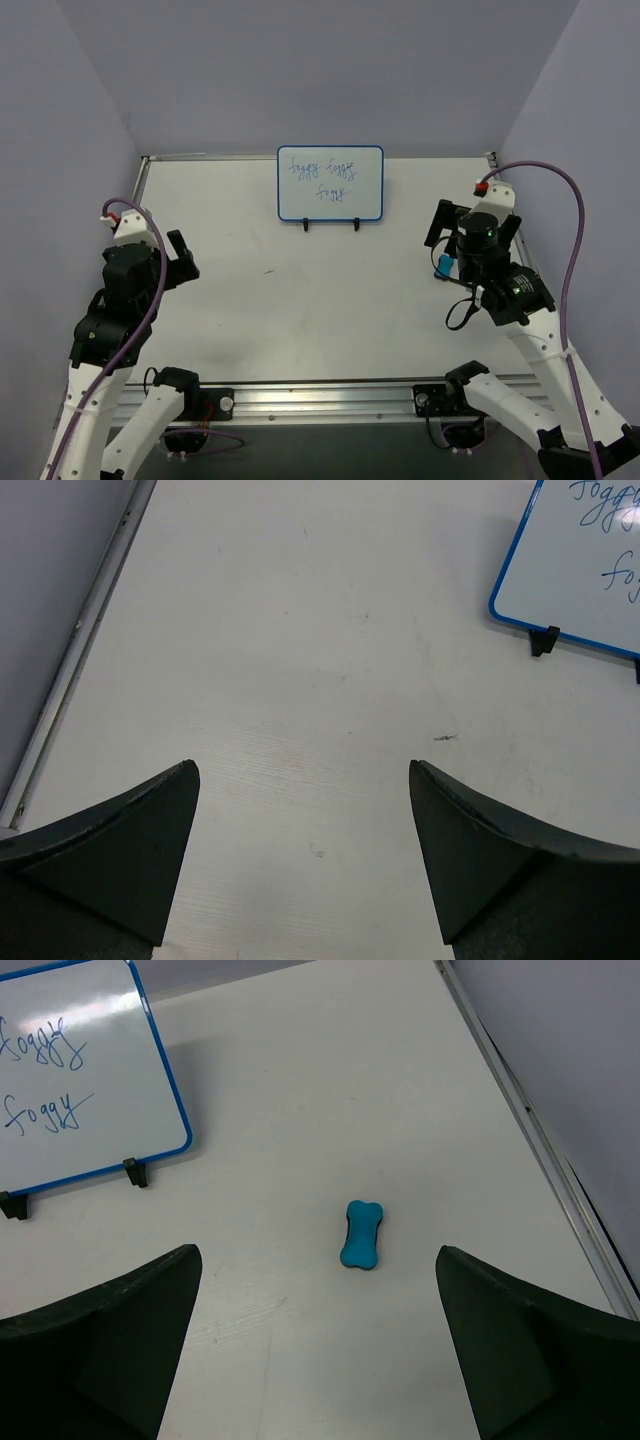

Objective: Erase the whiteboard

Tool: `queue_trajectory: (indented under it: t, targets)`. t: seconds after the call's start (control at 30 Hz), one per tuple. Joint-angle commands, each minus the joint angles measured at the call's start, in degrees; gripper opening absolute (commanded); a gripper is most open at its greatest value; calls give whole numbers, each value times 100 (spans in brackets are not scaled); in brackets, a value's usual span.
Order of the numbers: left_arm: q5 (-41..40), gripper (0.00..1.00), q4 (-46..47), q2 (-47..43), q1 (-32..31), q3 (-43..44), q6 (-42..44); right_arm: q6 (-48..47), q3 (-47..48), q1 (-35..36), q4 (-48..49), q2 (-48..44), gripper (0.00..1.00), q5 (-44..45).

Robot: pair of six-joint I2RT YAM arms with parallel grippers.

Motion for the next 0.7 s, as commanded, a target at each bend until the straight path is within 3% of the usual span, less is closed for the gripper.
queue_trajectory:
  t: [0.0,0.27,0.37,0.47,0.5,0.57,0.67]
  targets:
    - [12,94,232,111,42,89,-30,0,84,44,113,-133,100,245]
    - [204,94,258,436,42,432,-452,96,-57,36,209,-370,100,-149]
    - [616,94,486,717,42,511,-908,201,-294,36,491,-432,100,-745]
    - [1319,94,1003,1209,-10,433,-1908,360,-434,36,614,-388,100,-1072]
    - [1661,94,1214,1602,-80,354,-2529,386,-461,36,675,-388,100,-1221]
    - [1674,94,1865,2156,-598,326,-2886,413,-557,44,746,-405,100,-1328]
    - [875,94,1735,3650,-1398,1331,-2721,457,-541,44,738,-441,100,-1539]
